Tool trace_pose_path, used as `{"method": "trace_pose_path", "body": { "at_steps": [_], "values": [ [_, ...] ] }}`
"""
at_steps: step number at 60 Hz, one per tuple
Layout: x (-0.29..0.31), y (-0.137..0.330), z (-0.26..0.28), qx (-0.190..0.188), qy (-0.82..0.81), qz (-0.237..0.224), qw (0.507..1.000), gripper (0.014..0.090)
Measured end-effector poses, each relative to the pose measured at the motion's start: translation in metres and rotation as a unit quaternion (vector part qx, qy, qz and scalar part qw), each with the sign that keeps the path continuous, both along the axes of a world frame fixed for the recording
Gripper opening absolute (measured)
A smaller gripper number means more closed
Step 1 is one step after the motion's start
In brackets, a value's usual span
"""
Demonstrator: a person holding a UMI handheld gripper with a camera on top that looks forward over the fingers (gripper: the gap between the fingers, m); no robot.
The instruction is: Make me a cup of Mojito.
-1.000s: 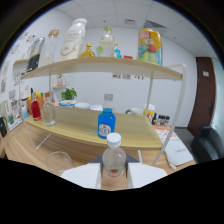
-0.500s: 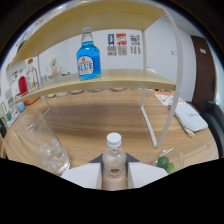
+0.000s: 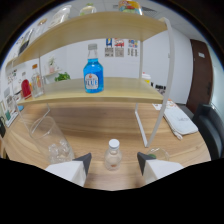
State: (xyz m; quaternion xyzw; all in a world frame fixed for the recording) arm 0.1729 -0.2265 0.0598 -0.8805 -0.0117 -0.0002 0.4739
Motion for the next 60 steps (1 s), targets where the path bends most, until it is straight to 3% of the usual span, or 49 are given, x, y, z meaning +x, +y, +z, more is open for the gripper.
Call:
{"method": "trace_pose_path", "body": {
  "at_steps": [12,19,36,45,60],
  "values": [
    [-0.024,-0.033,0.085,0.053,0.012,-0.032,0.998,0.0853],
    [-0.054,-0.058,0.110,0.065,0.002,-0.031,0.997,0.0853],
    [-0.134,-0.099,0.081,0.032,0.021,-0.004,0.999,0.0861],
    [-0.171,-0.088,0.121,0.058,0.021,0.010,0.998,0.0857],
    [-0.249,-0.041,0.252,0.139,0.028,0.026,0.990,0.0853]
  ]
}}
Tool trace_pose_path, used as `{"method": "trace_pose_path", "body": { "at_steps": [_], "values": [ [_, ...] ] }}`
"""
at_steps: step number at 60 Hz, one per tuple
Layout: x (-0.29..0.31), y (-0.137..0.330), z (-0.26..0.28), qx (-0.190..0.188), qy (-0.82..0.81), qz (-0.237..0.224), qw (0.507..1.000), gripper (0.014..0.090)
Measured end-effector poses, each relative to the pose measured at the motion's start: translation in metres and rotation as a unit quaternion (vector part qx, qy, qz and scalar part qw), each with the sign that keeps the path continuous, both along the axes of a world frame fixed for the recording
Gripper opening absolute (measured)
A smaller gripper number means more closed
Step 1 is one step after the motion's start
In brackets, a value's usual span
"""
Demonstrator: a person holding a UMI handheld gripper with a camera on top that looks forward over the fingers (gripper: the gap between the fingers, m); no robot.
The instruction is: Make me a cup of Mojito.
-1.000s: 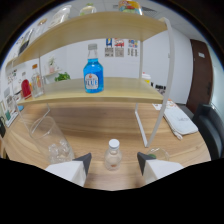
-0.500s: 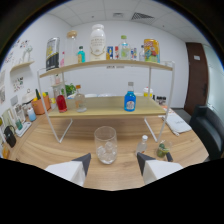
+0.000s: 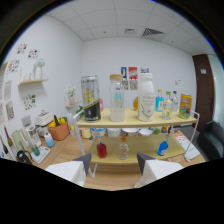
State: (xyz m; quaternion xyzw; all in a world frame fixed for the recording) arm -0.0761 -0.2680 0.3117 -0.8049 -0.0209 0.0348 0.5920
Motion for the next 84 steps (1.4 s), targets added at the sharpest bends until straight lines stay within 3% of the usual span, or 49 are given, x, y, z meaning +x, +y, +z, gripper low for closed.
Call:
{"method": "trace_pose_path", "body": {
  "at_steps": [11,39,42,46,51,69,84],
  "values": [
    [-0.045,0.035,0.060,0.036,0.029,0.005,0.999,0.0855],
    [-0.086,0.155,0.095,0.069,0.007,-0.019,0.997,0.0852],
    [-0.088,0.162,0.095,0.070,0.003,-0.020,0.997,0.0809],
    [-0.088,0.169,0.097,0.075,-0.002,-0.025,0.997,0.0686],
    [-0.077,0.172,0.099,0.082,-0.006,-0.046,0.996,0.0534],
    [-0.080,0.159,0.103,0.088,0.014,-0.020,0.996,0.0506],
    [-0.073,0.094,0.123,0.136,0.041,0.048,0.989,0.0502]
  ]
}}
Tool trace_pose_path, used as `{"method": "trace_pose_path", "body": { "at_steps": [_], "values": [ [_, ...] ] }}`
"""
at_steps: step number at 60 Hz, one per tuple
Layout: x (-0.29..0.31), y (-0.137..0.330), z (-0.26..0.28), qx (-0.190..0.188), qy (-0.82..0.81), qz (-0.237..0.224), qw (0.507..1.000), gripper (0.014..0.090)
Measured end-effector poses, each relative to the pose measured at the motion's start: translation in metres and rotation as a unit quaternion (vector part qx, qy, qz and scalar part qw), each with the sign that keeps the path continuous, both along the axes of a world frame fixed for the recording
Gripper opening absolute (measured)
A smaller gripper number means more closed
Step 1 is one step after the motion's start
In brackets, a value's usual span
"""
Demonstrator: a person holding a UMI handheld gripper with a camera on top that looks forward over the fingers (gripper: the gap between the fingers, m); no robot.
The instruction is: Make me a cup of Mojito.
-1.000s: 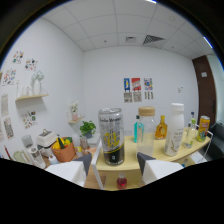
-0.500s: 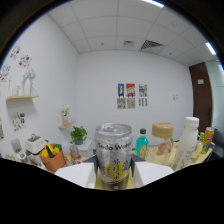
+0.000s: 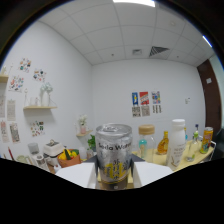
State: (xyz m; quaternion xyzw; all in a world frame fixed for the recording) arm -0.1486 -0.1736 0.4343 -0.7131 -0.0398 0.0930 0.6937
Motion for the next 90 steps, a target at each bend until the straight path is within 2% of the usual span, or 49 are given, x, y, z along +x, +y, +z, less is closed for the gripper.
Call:
{"method": "trace_pose_path", "body": {
  "at_steps": [6,11,27,34,49,57,67,76,84,90],
  "values": [
    [0.019,-0.028,-0.014,0.004,-0.001,0.006,1.000,0.0501],
    [0.039,-0.047,-0.041,-0.008,0.008,0.002,1.000,0.0500],
    [0.096,-0.069,-0.181,-0.098,0.036,-0.050,0.993,0.0499],
    [0.106,-0.070,-0.226,-0.118,0.030,-0.066,0.990,0.0500],
    [0.100,-0.055,-0.264,-0.133,-0.018,-0.048,0.990,0.0500],
    [0.095,-0.050,-0.250,-0.139,0.127,-0.042,0.981,0.0501],
    [0.100,-0.038,-0.227,-0.144,0.361,-0.041,0.921,0.0501],
    [0.108,-0.030,-0.215,-0.145,0.551,-0.035,0.821,0.0502],
    [0.120,-0.028,-0.216,-0.140,0.641,-0.044,0.753,0.0500],
    [0.130,-0.029,-0.213,-0.127,0.720,-0.046,0.681,0.0497]
  ]
}}
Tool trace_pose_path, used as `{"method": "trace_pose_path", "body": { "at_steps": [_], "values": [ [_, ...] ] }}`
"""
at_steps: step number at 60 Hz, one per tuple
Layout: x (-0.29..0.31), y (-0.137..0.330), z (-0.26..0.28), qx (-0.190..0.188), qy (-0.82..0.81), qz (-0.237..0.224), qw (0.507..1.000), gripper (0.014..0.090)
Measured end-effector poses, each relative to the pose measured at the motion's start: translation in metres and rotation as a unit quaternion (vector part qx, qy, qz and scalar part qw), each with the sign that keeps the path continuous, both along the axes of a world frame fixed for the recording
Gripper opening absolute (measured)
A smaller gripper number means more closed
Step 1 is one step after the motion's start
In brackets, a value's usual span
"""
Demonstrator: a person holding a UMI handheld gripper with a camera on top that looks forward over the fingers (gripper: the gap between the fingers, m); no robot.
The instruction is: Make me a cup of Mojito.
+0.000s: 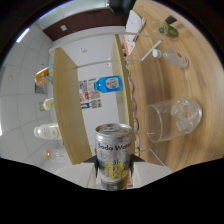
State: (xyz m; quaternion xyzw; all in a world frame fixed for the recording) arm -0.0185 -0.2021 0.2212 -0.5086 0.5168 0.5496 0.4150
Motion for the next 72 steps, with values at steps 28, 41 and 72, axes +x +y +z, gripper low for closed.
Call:
{"method": "trace_pose_path", "body": {
  "at_steps": [28,41,72],
  "values": [
    [0.008,0.000,-0.003,0.015,0.243,-0.021,0.970,0.0500],
    [0.011,0.000,0.000,0.016,0.201,-0.020,0.979,0.0500],
    [-0.034,0.021,0.019,0.069,-0.618,0.044,0.782,0.0500]
  ]
}}
